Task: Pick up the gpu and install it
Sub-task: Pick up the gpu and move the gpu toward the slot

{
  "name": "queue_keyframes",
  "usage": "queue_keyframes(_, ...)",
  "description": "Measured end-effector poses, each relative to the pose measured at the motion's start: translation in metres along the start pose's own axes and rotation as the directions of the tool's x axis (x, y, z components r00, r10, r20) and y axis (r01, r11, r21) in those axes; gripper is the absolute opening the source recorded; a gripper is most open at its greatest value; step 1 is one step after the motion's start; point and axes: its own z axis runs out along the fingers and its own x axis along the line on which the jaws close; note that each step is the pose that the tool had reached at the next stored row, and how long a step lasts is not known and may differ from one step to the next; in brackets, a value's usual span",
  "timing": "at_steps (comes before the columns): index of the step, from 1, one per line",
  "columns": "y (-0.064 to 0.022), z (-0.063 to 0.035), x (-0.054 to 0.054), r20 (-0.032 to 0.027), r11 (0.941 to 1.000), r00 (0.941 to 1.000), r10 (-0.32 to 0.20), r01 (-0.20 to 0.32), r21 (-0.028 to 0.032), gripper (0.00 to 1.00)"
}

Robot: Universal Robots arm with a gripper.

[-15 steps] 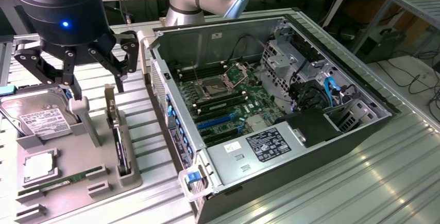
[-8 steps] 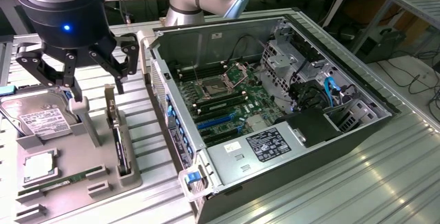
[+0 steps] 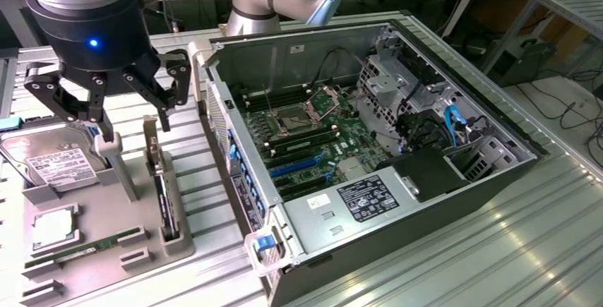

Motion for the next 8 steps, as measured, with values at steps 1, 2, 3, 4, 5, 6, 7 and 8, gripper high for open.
queue_keyframes(1, 0.0000, 0.0005, 0.0000, -0.0001, 1.0000, 1.0000, 0.000, 0.000, 0.0000, 0.66)
queue_keyframes(2, 0.0000, 0.0010, 0.0000, -0.0003, 1.0000, 1.0000, 0.000, 0.000, 0.0001, 0.66)
queue_keyframes(3, -0.0001, 0.0016, 0.0000, -0.0004, 1.0000, 1.0000, 0.000, 0.000, 0.0000, 0.66)
queue_keyframes(4, -0.0002, 0.0020, 0.0000, -0.0005, 1.0000, 1.0000, 0.000, 0.000, 0.0000, 0.66)
queue_keyframes(5, -0.0002, 0.0026, 0.0000, -0.0009, 1.0000, 1.0000, 0.000, 0.000, 0.0000, 0.66)
queue_keyframes(6, -0.0003, 0.0034, 0.0000, -0.0012, 1.0000, 1.0000, 0.000, 0.000, 0.0000, 0.66)
queue_keyframes(7, -0.0007, 0.0048, 0.0000, -0.0021, 1.0000, 1.0000, 0.000, 0.000, 0.0001, 0.66)
queue_keyframes(8, -0.0013, 0.0060, -0.0001, -0.0023, 1.0000, 1.0000, 0.000, 0.000, 0.0001, 0.66)
